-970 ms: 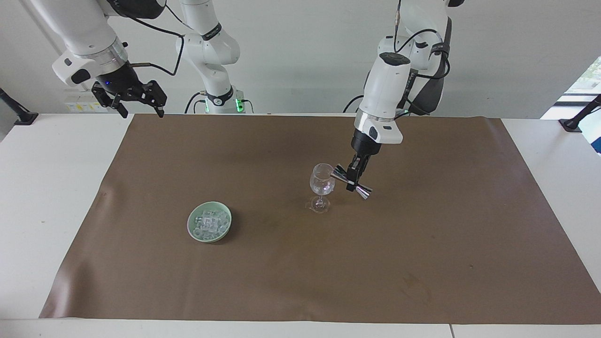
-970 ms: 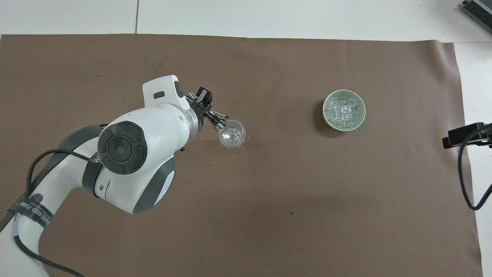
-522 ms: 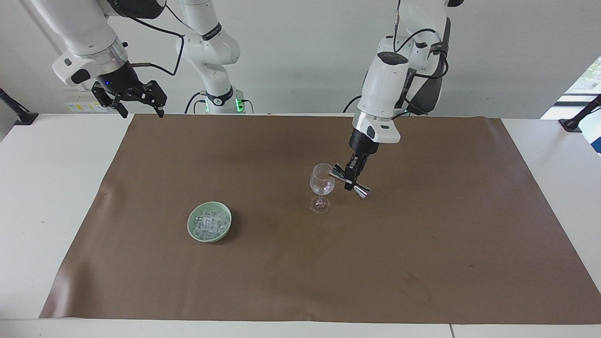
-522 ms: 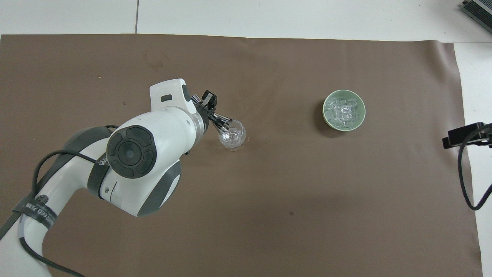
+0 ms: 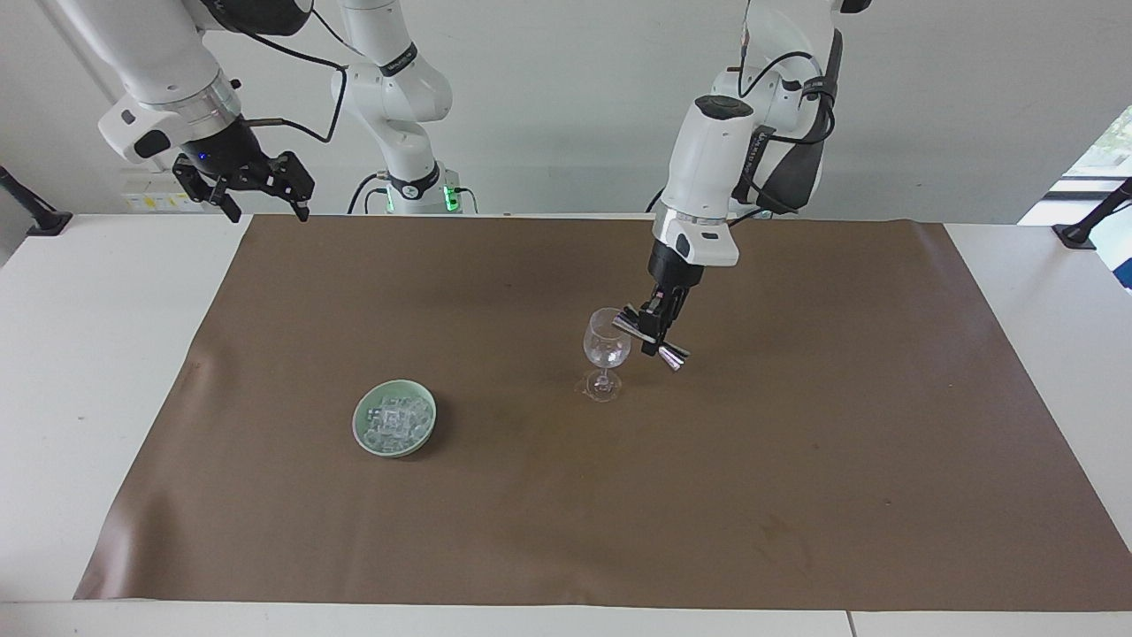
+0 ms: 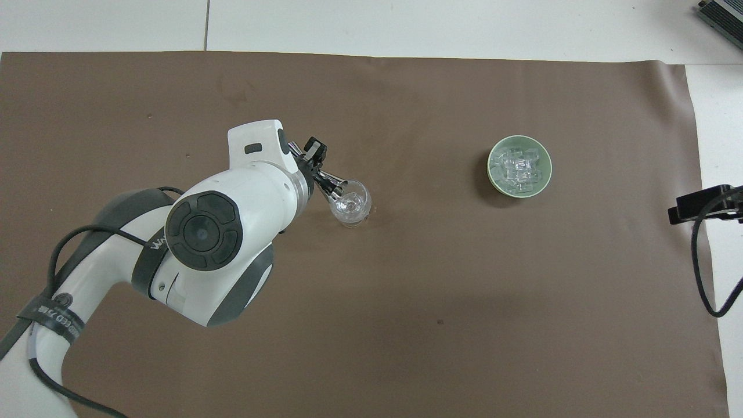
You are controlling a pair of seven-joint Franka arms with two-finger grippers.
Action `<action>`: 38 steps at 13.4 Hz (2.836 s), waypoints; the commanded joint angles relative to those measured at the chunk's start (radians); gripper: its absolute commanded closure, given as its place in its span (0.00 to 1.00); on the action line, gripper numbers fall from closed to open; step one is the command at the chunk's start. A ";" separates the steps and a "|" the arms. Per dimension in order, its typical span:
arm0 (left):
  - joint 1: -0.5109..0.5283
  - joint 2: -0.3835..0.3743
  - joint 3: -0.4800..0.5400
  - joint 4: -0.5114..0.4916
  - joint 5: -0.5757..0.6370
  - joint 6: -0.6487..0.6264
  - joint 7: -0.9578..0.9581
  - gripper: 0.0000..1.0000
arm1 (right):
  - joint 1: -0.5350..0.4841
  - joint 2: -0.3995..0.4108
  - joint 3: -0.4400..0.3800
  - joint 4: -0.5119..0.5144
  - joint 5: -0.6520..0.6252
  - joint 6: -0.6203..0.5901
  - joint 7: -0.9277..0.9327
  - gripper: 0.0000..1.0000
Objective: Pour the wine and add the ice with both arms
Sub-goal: 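Rotate the silver cup further over the clear cup with the left gripper, then carry the silver cup with the left gripper back toward the table edge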
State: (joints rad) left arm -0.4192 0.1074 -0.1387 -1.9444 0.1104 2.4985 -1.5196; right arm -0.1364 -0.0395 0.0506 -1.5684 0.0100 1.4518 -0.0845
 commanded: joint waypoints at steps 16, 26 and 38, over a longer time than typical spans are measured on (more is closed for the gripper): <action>-0.026 0.015 0.014 0.067 0.075 -0.083 -0.025 1.00 | -0.006 -0.011 0.003 -0.004 0.004 -0.007 -0.011 0.00; -0.035 0.025 0.013 0.071 0.078 -0.081 -0.027 1.00 | -0.006 -0.011 0.003 -0.004 0.004 -0.005 -0.012 0.00; 0.028 0.006 0.018 0.078 -0.110 -0.078 -0.031 1.00 | -0.006 -0.011 0.003 -0.004 0.004 -0.007 -0.012 0.00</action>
State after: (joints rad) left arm -0.4174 0.1204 -0.1213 -1.8856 0.0717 2.4410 -1.5459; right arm -0.1364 -0.0395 0.0506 -1.5684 0.0100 1.4518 -0.0845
